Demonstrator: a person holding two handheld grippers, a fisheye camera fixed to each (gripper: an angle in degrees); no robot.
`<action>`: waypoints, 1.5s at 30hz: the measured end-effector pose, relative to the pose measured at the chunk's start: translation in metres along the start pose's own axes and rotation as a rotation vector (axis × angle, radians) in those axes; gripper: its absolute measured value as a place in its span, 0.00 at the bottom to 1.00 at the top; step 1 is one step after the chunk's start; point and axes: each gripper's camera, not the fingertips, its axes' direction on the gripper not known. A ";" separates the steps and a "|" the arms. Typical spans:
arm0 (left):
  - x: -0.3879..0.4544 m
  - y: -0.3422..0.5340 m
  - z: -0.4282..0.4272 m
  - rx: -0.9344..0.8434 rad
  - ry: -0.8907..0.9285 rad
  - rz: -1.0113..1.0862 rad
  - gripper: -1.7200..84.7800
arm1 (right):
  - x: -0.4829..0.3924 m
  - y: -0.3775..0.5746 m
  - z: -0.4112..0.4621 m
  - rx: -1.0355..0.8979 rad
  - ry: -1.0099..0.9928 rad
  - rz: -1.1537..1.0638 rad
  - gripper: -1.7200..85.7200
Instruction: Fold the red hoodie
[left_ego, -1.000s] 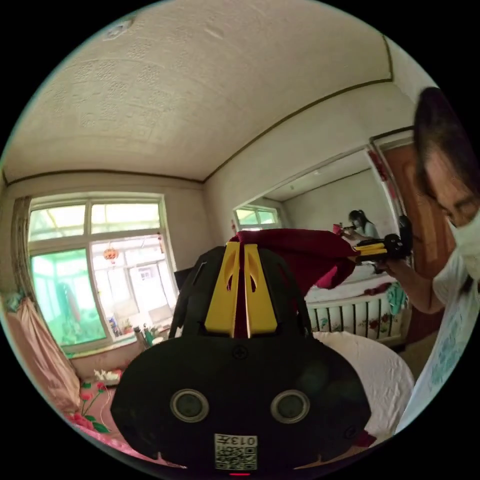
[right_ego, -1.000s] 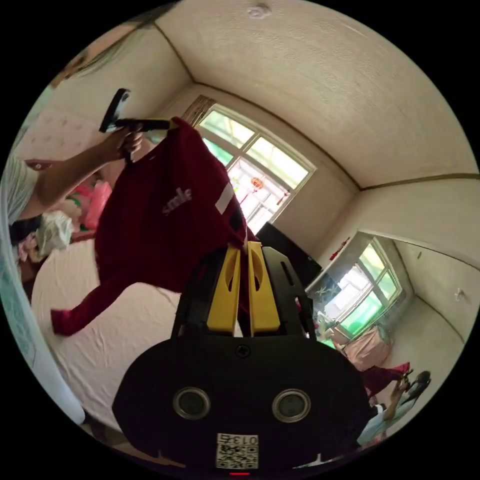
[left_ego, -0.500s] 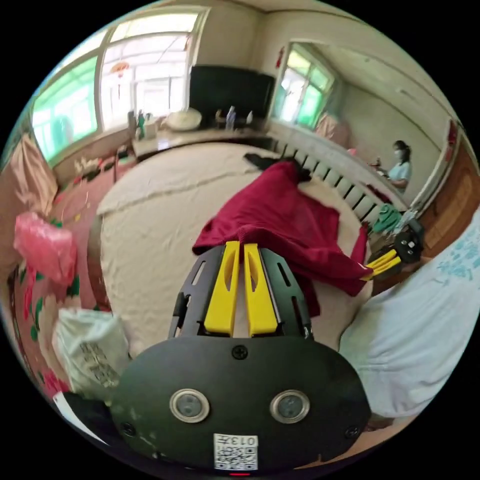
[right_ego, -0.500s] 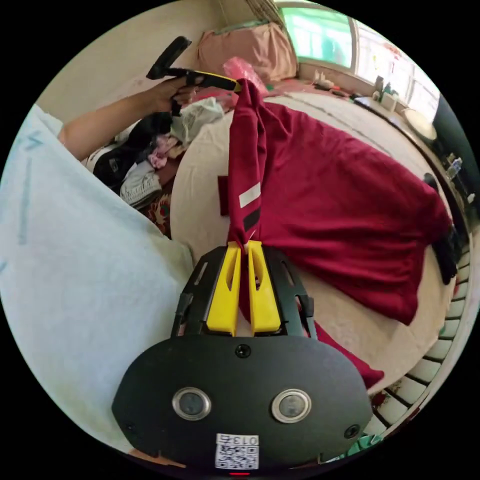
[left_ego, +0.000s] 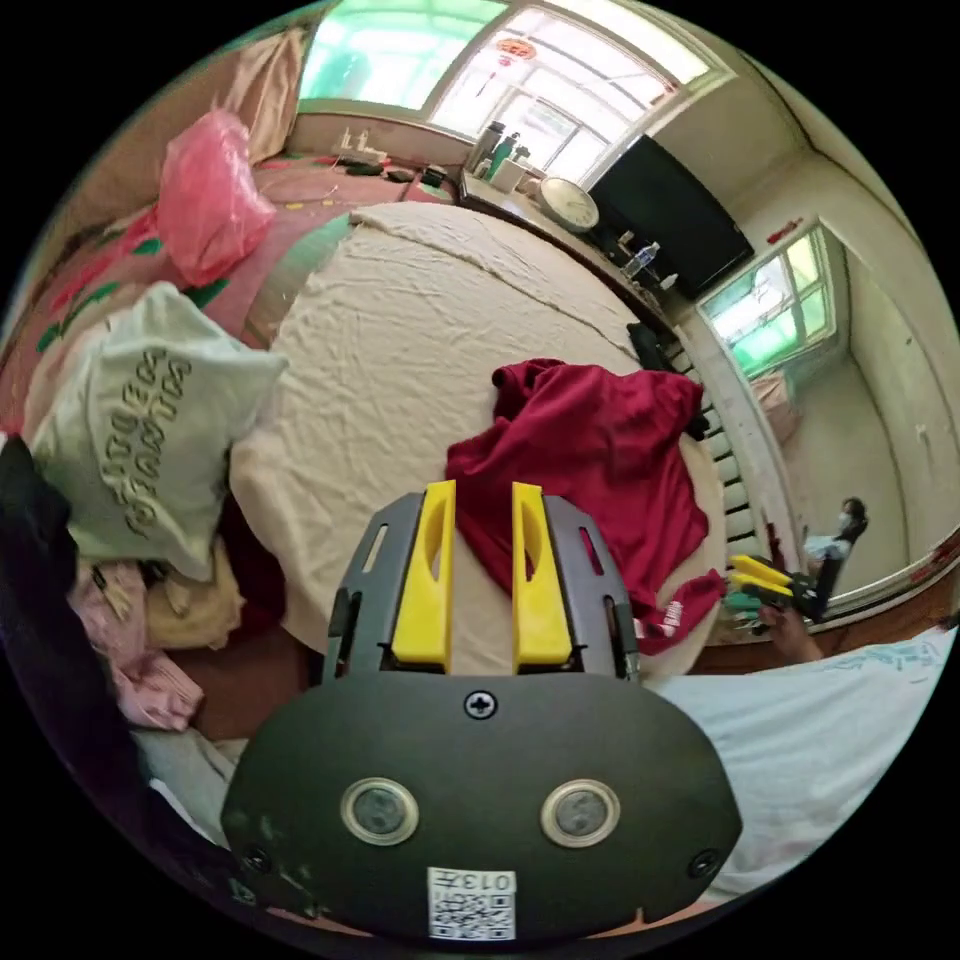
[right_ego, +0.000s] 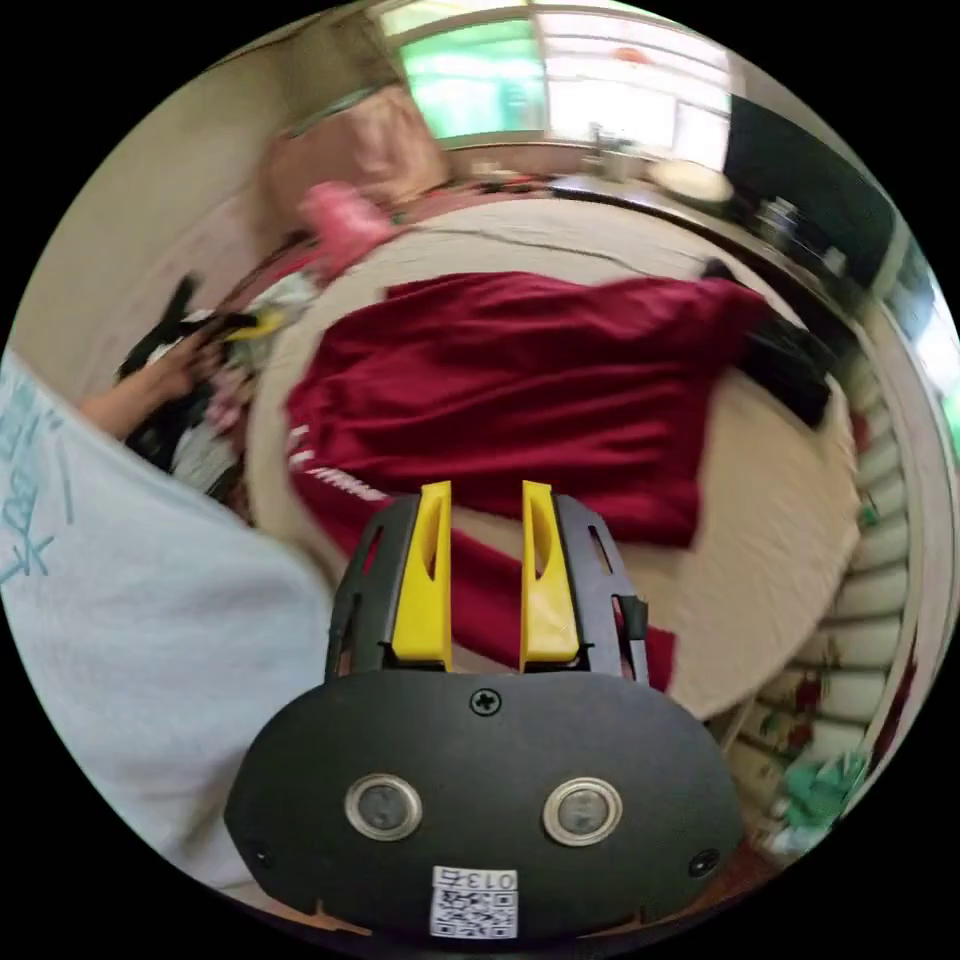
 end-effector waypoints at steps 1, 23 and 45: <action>0.003 0.005 0.010 -0.048 0.006 -0.011 0.16 | 0.037 0.005 0.003 -0.011 0.080 0.114 0.16; 0.038 -0.023 0.084 -0.287 0.225 0.014 0.02 | 0.126 0.013 -0.036 -0.097 0.232 0.292 0.03; 0.117 -0.234 0.177 -0.232 -0.213 0.348 0.13 | 0.178 -0.145 0.030 -0.032 0.216 0.043 0.11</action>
